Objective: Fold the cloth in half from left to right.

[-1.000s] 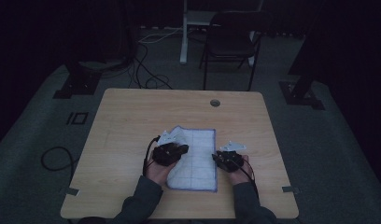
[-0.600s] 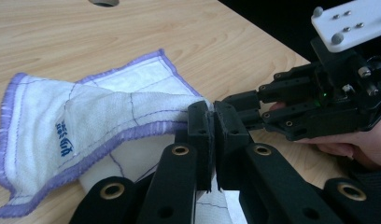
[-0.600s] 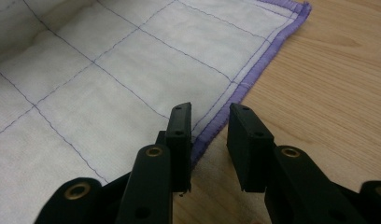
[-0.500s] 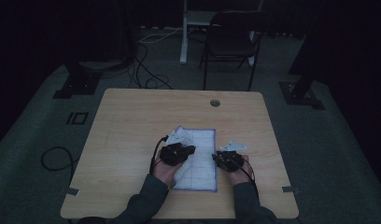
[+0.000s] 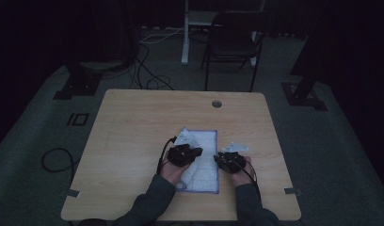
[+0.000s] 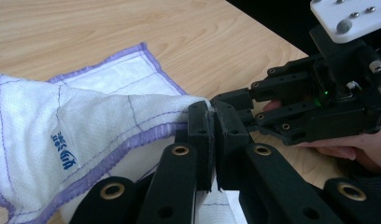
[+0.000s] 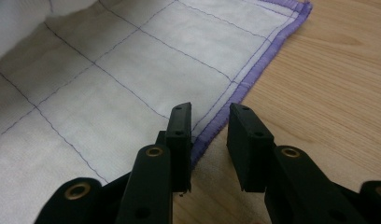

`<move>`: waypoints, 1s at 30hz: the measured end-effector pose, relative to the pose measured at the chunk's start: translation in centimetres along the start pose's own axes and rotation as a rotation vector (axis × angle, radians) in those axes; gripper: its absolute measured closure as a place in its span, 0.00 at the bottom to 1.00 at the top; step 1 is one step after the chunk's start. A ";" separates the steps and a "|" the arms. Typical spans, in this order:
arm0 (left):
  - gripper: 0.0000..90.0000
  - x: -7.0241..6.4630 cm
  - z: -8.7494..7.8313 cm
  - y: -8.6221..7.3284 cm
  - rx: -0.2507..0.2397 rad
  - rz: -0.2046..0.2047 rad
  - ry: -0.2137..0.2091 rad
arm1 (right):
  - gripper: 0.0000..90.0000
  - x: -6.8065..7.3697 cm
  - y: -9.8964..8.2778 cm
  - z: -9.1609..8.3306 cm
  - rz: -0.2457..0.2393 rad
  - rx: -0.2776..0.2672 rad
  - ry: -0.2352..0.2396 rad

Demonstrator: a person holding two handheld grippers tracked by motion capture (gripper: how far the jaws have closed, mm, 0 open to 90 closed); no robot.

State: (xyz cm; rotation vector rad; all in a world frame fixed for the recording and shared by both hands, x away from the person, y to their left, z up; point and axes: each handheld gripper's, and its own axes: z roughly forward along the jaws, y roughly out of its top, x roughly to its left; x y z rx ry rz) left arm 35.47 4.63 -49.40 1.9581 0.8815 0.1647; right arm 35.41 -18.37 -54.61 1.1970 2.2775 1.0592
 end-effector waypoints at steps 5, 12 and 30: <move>0.97 -0.1 1.0 0.1 0.016 0.004 -0.009 | 0.79 0.0 0.0 0.0 0.001 0.000 0.001; 0.97 -0.6 2.6 0.0 0.043 0.007 -0.022 | 0.79 -0.1 0.0 0.0 0.002 -0.002 0.003; 0.83 -0.7 3.3 -0.2 0.056 -0.006 -0.056 | 0.79 -0.1 0.0 0.0 0.004 -0.003 0.006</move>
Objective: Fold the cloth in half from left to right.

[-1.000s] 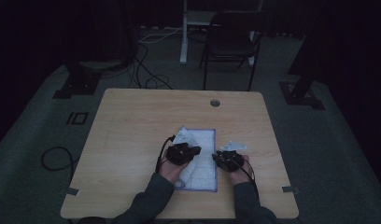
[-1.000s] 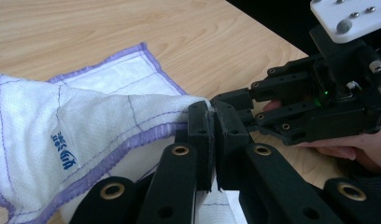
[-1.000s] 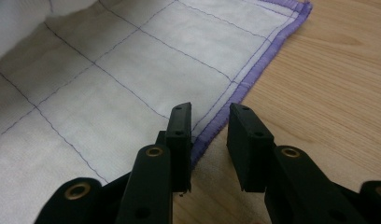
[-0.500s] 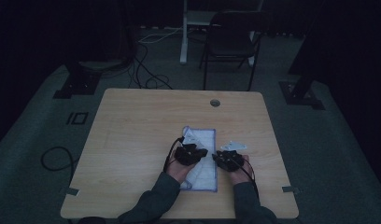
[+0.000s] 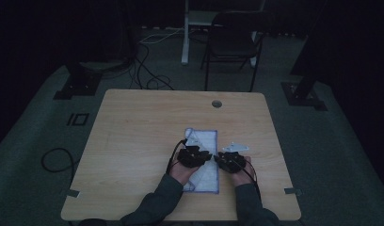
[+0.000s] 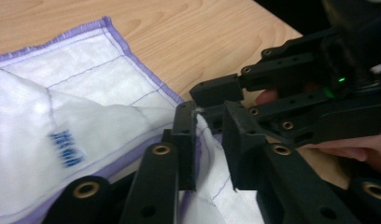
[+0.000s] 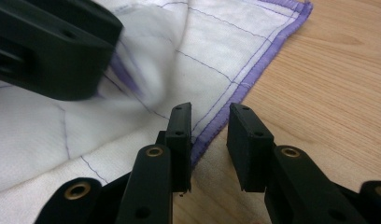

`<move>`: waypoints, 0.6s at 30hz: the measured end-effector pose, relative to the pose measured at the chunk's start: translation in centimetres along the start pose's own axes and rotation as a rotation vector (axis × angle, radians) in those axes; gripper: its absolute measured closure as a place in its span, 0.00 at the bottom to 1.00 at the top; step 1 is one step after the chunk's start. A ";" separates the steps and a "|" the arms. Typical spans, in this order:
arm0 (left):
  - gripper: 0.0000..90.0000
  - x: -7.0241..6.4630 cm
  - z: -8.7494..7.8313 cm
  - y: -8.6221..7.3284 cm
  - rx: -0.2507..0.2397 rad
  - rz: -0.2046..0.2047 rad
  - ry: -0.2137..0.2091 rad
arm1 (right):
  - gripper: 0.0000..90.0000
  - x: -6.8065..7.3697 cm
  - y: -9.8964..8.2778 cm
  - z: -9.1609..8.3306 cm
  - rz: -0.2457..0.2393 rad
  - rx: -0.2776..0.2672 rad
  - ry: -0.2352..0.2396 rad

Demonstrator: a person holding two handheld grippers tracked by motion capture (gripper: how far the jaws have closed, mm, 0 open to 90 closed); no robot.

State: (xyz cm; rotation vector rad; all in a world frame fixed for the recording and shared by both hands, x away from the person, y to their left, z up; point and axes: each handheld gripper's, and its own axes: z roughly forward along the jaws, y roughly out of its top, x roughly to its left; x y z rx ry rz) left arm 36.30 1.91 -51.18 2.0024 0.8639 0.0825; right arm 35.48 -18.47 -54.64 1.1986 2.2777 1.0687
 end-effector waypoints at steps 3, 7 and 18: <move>0.80 0.0 -0.6 0.2 -0.009 0.002 -0.004 | 0.79 0.0 0.0 0.0 0.000 0.000 0.000; 0.79 0.2 -2.0 0.3 -0.029 0.007 0.008 | 0.79 0.0 0.0 0.0 0.000 0.000 -0.001; 0.88 2.4 -4.6 -1.6 -0.008 0.000 0.109 | 0.79 0.0 0.0 0.0 -0.001 -0.001 -0.003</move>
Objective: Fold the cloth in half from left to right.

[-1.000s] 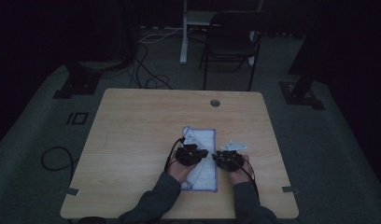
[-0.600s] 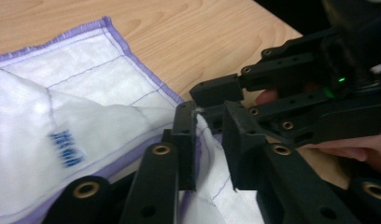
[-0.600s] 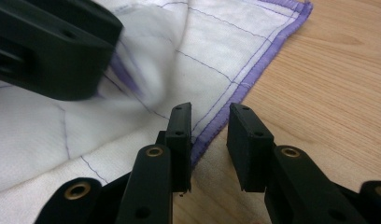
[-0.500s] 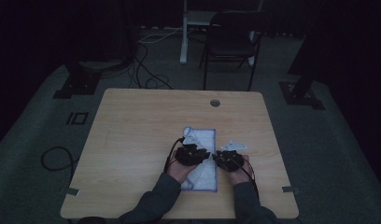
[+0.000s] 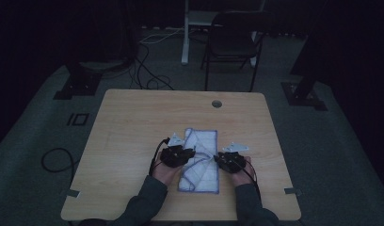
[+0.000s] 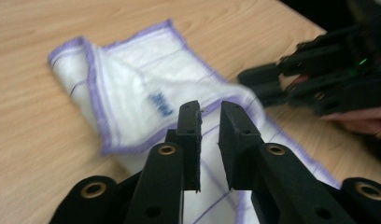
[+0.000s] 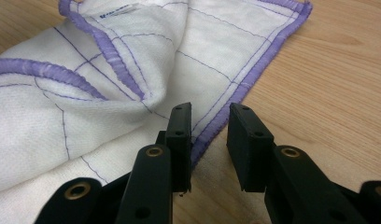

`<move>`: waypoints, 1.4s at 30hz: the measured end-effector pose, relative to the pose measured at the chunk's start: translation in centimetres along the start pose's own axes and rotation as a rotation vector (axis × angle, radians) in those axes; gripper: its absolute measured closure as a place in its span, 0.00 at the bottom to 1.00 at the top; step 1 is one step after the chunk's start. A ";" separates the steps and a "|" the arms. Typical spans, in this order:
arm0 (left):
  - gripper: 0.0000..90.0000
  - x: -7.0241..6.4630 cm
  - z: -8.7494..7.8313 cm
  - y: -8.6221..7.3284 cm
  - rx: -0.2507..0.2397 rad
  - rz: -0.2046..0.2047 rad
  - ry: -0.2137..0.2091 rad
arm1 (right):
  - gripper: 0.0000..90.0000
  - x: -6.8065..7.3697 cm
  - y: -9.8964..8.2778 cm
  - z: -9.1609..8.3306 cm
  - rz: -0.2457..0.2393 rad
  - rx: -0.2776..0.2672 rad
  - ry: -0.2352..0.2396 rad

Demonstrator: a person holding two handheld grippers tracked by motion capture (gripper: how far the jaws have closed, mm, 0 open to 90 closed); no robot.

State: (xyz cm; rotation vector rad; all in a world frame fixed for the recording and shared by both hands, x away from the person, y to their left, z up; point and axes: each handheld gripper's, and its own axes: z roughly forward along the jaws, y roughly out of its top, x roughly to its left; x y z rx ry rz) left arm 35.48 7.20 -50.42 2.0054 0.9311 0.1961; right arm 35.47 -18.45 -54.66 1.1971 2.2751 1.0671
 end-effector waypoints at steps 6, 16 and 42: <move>0.93 0.4 0.6 -1.3 0.040 0.003 0.014 | 0.79 0.0 0.0 0.0 0.001 0.000 0.000; 0.96 -0.4 0.9 -3.0 0.074 0.034 -0.019 | 0.79 0.0 0.0 0.0 0.001 -0.001 0.002; 0.91 -4.8 2.3 -4.4 0.101 0.085 -0.148 | 0.79 -0.1 0.0 0.0 0.003 -0.002 0.006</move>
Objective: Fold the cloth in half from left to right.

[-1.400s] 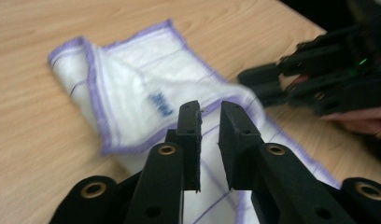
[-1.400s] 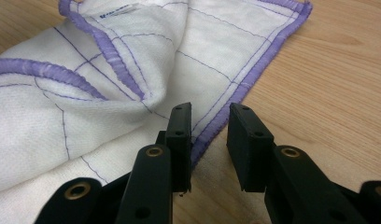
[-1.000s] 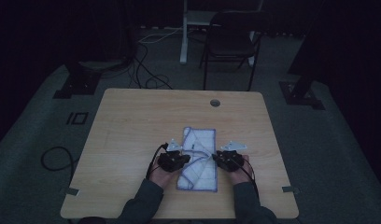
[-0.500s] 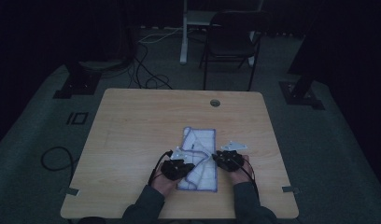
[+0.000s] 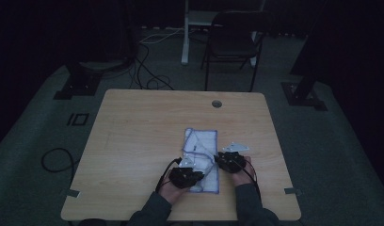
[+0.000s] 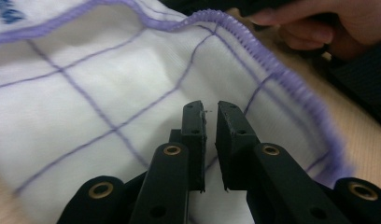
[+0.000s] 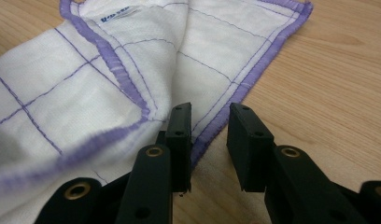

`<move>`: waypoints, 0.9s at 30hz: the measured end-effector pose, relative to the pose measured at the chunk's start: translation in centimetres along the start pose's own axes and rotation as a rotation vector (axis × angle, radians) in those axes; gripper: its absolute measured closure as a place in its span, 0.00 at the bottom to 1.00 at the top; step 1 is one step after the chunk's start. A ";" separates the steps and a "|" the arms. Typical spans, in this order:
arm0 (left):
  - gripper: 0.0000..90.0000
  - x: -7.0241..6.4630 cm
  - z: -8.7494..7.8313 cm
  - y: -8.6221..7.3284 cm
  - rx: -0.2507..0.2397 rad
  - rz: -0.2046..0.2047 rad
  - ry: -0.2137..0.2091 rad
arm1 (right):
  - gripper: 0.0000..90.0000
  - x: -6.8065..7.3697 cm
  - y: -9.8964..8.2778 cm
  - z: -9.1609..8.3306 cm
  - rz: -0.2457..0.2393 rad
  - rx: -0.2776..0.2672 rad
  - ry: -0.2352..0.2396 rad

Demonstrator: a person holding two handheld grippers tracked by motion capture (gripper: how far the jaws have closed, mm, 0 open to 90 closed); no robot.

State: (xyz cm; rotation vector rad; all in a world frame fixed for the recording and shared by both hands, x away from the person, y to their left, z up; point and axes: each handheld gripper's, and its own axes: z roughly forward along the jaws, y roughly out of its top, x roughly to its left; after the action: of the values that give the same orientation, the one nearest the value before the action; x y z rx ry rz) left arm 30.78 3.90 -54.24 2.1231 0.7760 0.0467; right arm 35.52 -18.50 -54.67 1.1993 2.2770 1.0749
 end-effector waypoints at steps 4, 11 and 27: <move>0.91 -0.2 0.2 -0.1 -0.001 0.002 -0.003 | 0.79 0.0 0.0 0.0 -0.001 0.000 -0.001; 0.89 0.4 -0.6 0.0 -0.018 0.007 0.045 | 0.79 0.0 0.2 -0.3 0.002 -0.008 -0.017; 0.88 2.8 -3.3 -0.5 -0.057 -0.027 0.150 | 0.77 1.7 2.2 -1.3 -0.057 -0.105 0.036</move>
State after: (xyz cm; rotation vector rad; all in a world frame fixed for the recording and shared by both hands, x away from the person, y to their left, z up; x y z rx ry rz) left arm 31.83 7.98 -53.18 2.0722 0.8806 0.2139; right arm 34.99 -16.96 -52.04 1.0751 2.2370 1.1885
